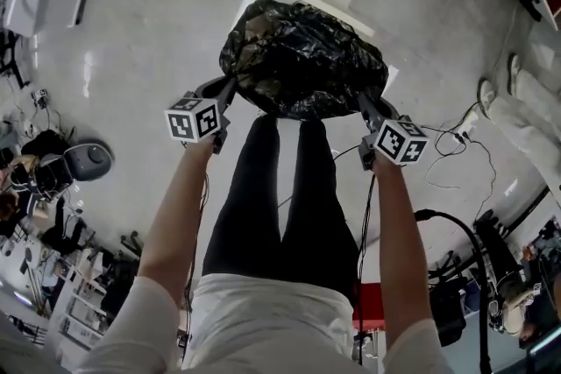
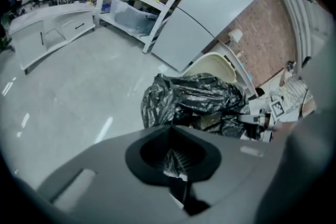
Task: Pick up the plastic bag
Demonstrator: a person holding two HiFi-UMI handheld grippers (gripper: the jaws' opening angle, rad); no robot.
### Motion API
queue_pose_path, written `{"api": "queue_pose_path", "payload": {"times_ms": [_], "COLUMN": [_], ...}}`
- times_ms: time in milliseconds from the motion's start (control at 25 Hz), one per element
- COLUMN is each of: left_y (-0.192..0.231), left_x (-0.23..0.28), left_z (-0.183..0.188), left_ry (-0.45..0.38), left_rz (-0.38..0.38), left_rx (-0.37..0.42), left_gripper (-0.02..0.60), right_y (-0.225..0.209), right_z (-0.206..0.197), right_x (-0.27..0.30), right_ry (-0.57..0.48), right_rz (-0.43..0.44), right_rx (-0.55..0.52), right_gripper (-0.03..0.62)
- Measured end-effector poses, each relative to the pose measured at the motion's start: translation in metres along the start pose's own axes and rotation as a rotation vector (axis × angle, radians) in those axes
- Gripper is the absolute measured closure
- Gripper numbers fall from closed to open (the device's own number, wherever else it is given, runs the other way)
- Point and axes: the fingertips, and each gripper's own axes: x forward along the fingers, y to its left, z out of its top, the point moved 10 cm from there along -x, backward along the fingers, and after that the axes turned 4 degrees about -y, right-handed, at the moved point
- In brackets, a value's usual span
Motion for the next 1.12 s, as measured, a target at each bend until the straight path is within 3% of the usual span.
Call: {"api": "queue_pose_path", "payload": {"times_ms": [400, 880, 1120], "left_y": [-0.088, -0.177, -0.217], "left_x": [-0.114, -0.215, -0.251], "left_z": [0.032, 0.058, 0.052], "left_ry": [-0.072, -0.098, -0.136], "left_rz": [-0.014, -0.038, -0.045], "left_rx": [0.087, 0.197, 0.242], "left_gripper": [0.575, 0.575, 0.575], "right_y": [0.089, 0.157, 0.173], "right_z": [0.042, 0.084, 0.08], "right_x": [-0.089, -0.18, -0.22], "right_ry": [0.021, 0.04, 0.037], "right_rz": [0.009, 0.043, 0.087], "right_rx": [-0.177, -0.319, -0.378], "right_gripper": [0.592, 0.592, 0.592]}}
